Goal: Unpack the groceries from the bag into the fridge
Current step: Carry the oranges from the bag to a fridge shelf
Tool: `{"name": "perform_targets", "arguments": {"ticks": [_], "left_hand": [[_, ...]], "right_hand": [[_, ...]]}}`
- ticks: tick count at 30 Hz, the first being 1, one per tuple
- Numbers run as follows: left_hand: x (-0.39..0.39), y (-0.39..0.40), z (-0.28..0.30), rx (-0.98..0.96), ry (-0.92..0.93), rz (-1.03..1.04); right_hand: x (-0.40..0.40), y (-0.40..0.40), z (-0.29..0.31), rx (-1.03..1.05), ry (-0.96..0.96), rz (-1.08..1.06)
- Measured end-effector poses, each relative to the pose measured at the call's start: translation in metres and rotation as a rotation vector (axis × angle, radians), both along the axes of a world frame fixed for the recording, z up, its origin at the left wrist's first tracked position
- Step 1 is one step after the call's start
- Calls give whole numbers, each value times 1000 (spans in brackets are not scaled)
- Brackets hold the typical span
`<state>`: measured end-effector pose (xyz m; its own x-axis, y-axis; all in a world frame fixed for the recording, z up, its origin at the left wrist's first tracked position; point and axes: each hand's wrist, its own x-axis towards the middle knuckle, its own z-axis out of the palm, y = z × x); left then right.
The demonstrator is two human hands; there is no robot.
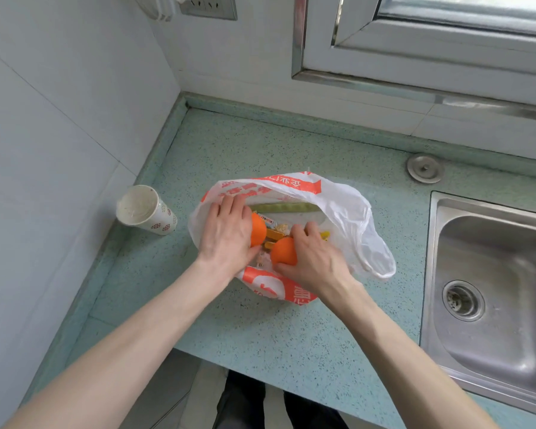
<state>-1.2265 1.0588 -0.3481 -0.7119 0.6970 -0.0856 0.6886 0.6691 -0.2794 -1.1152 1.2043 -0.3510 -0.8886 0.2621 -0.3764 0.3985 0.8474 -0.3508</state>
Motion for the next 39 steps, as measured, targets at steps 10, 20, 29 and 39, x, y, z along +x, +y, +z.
{"name": "perform_targets", "arguments": {"ticks": [10,20,29,39], "left_hand": [[46,-23,50,565,-134,162],[72,-49,137,825,-299,163],[84,-28,196,907,-540,-63],[162,35,198,859,-1028,-341]], "right_hand": [[37,12,67,-417,371,-177],[61,-17,138,-877,467,-466],[117,-13,190,-859,635,-816],[248,-14,207,-669,854,-1230]]}}
